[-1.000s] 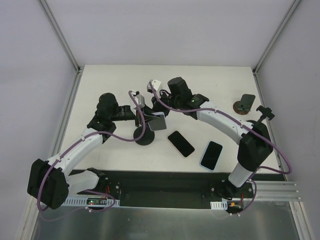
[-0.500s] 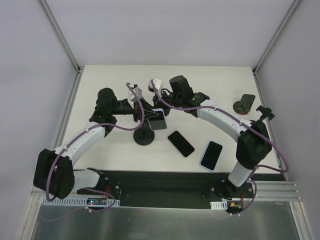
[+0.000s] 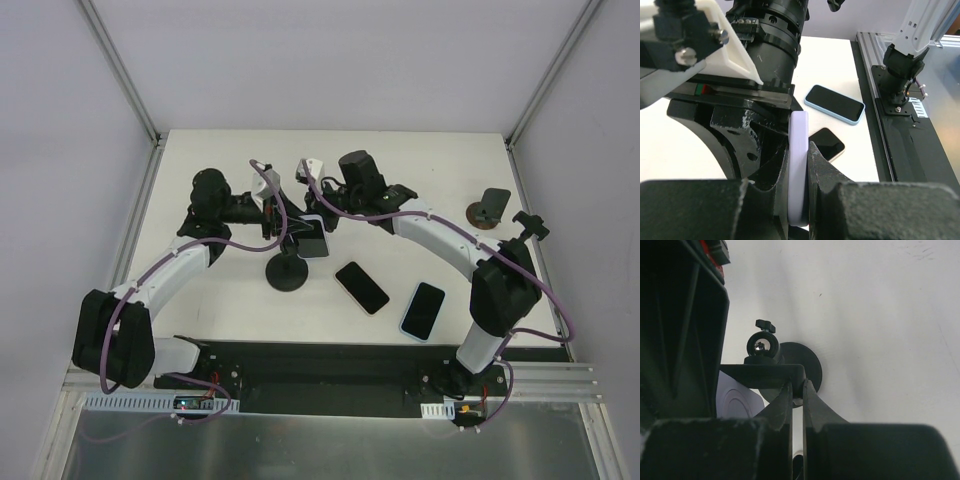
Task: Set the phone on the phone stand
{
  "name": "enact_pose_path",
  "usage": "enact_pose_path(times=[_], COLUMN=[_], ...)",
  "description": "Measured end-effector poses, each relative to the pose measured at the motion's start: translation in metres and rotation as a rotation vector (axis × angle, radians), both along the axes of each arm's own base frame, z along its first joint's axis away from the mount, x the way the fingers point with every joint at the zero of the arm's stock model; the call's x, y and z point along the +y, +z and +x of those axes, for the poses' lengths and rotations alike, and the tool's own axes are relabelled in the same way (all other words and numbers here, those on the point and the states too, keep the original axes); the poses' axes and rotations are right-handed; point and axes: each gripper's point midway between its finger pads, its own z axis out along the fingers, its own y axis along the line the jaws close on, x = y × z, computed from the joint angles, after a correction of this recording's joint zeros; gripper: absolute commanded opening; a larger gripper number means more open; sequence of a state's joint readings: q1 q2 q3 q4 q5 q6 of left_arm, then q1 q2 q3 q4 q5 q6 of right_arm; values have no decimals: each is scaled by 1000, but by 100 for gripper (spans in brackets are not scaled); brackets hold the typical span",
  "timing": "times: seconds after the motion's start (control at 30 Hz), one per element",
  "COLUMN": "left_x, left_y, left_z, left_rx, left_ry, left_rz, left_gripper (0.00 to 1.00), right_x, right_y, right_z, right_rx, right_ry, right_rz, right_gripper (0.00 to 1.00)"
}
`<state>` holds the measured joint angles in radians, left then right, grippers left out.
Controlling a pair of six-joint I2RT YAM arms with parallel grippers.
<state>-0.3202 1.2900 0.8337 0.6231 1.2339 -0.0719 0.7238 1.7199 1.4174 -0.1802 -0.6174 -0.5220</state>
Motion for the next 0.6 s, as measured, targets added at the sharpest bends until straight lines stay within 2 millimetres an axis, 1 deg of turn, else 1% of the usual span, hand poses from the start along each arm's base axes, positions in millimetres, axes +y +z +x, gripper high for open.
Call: enact_pose_path(times=[0.2,0.33,0.37,0.43,0.53,0.6], left_x=[3,7,9,12,12,17], left_y=[-3,-1,-3,-3,-10,-14], left_z=[2,4,9,10,12,18], left_rx=[4,-19,-24,-38,-46,-56], left_ry=[-1,58,106,179,352,480], left_rz=[11,23,29,43,122,184], left_gripper=[0,0,0,0,0,0], right_x=[0,2,1,1,-5,-11], right_y=[0,-1,-2,-3,-3,-2], right_z=[0,7,11,13,18,22], right_rx=[1,-1,-3,-15,-66,-88], right_ry=[4,-47,-82,-151,-290,-387], right_rz=[4,20,28,48,41,27], right_gripper=[0,1,0,1,1,0])
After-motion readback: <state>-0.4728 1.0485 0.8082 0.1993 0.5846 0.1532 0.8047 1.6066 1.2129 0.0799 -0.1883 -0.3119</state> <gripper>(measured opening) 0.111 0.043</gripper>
